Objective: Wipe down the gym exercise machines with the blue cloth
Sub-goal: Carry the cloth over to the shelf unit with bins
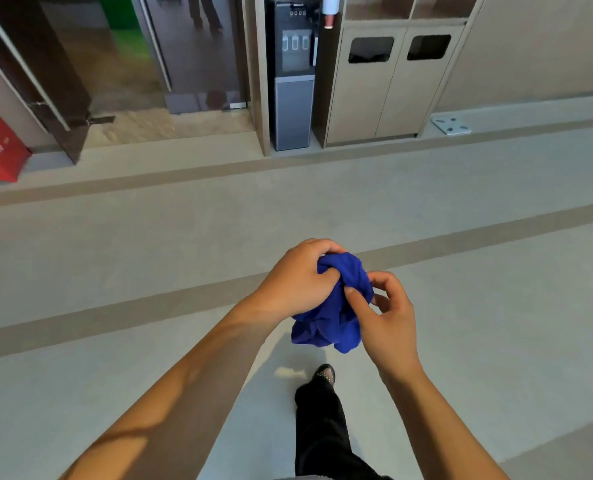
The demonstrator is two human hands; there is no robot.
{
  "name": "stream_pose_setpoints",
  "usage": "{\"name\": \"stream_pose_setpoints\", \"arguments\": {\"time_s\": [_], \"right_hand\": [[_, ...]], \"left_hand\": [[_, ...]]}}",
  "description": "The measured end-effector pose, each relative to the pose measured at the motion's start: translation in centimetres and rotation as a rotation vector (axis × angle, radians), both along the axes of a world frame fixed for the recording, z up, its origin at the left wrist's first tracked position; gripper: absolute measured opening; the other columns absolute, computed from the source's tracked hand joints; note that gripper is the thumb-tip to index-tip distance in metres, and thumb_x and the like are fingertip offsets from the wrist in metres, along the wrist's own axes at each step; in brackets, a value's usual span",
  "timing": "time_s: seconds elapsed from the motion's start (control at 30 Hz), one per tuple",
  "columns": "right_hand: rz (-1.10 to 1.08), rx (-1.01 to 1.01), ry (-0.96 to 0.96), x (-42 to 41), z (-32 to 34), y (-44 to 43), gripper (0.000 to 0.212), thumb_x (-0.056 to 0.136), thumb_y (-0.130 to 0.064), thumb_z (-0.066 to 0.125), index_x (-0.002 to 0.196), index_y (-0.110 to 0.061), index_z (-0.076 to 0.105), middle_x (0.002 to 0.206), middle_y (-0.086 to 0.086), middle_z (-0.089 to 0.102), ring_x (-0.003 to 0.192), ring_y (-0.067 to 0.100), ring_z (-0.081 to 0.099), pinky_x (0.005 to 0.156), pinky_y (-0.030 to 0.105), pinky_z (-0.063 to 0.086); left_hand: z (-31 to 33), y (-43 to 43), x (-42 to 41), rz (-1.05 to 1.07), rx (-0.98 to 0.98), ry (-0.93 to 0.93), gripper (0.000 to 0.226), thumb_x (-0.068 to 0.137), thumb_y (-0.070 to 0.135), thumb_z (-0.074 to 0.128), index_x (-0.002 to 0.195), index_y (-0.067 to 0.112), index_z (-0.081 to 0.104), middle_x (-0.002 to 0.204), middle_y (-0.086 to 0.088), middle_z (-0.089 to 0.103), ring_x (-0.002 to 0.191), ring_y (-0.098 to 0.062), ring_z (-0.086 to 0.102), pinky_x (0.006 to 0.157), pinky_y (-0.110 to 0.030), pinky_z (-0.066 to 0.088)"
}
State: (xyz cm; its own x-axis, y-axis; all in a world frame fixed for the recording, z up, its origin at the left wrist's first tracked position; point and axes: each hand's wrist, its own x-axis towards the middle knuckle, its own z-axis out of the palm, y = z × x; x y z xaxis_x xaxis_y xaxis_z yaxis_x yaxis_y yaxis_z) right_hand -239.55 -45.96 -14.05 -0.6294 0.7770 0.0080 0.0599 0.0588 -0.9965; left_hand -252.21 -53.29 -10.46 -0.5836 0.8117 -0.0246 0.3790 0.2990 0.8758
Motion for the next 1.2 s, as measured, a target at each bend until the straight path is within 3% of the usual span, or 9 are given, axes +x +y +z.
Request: {"name": "stream_pose_setpoints", "arguments": {"time_s": [0.23,0.43,0.57,0.77,0.83,1.0,1.1,1.2], "right_hand": [[0.035,-0.001,-0.029,-12.1,0.1,16.7,0.02,0.081,-0.01,0.067,0.082,-0.029,0.06,0.093,-0.008,0.065,0.085,0.006,0.06,0.062,0.009,0.045],[0.031,0.01,-0.029,-21.6,1.0,28.8,0.019,0.081,-0.009,0.066,0.084,-0.027,0.06,0.096,-0.005,0.065,0.09,0.013,0.062,0.065,0.013,0.048],[0.025,-0.021,-0.041,-27.5,0.2,36.6,0.017,0.083,-0.011,0.066,0.086,-0.026,0.061,0.097,-0.006,0.065,0.09,0.013,0.063,0.068,0.022,0.051],[-0.021,0.02,-0.058,-37.8,-0.8,50.4,0.015,0.084,-0.013,0.065,0.091,-0.026,0.063,0.1,-0.006,0.066,0.095,0.015,0.063,0.078,0.029,0.053],[-0.048,0.036,-0.065,-41.3,-0.4,55.6,0.018,0.084,-0.011,0.064,0.094,-0.026,0.065,0.104,-0.005,0.066,0.097,0.015,0.063,0.081,0.031,0.052],[-0.107,0.133,0.008,-48.0,1.6,67.1,0.041,0.085,-0.012,0.064,0.096,-0.051,0.061,0.111,-0.022,0.06,0.098,-0.007,0.057,0.074,0.005,0.045],[-0.162,0.113,0.056,-50.9,1.6,73.2,0.048,0.082,-0.016,0.07,0.116,-0.047,0.053,0.118,-0.028,0.051,0.104,-0.009,0.053,0.073,0.01,0.05],[-0.2,0.082,0.034,-53.9,0.8,79.7,0.052,0.078,-0.02,0.074,0.118,-0.045,0.051,0.118,-0.031,0.048,0.109,-0.005,0.053,0.08,0.022,0.054]], "left_hand": [[0.5,15.1,-12.6,-0.036,-0.065,0.02,0.024,0.086,0.016,0.052,0.105,0.029,0.061,0.11,0.011,0.061,0.094,-0.005,0.059,0.081,-0.021,0.048],[1.0,26.4,-21.9,-0.021,-0.044,0.032,0.023,0.085,0.018,0.052,0.101,0.032,0.061,0.105,0.018,0.062,0.09,0.002,0.059,0.074,-0.014,0.044],[-0.2,34.7,-27.5,-0.006,-0.025,0.029,0.025,0.086,0.018,0.051,0.103,0.033,0.059,0.104,0.02,0.06,0.093,0.005,0.056,0.074,-0.012,0.043],[-1.4,49.0,-38.2,-0.045,0.002,0.037,0.024,0.087,0.016,0.051,0.104,0.029,0.059,0.106,0.015,0.062,0.095,-0.002,0.058,0.08,-0.02,0.048],[-1.0,54.1,-41.9,-0.074,0.01,0.051,0.018,0.087,0.018,0.053,0.1,0.029,0.058,0.101,0.017,0.062,0.089,-0.003,0.06,0.074,-0.02,0.048],[1.3,66.6,-49.0,-0.097,0.076,0.123,0.012,0.082,0.025,0.06,0.086,0.033,0.052,0.088,0.018,0.058,0.075,-0.003,0.057,0.061,-0.013,0.043],[1.9,73.8,-52.1,-0.069,0.107,0.117,0.013,0.082,0.025,0.06,0.087,0.031,0.05,0.088,0.015,0.059,0.076,-0.004,0.057,0.059,-0.013,0.043],[2.0,81.1,-55.4,-0.054,0.103,0.073,0.015,0.084,0.028,0.061,0.087,0.033,0.048,0.09,0.018,0.06,0.076,-0.001,0.059,0.059,-0.015,0.046]]}}
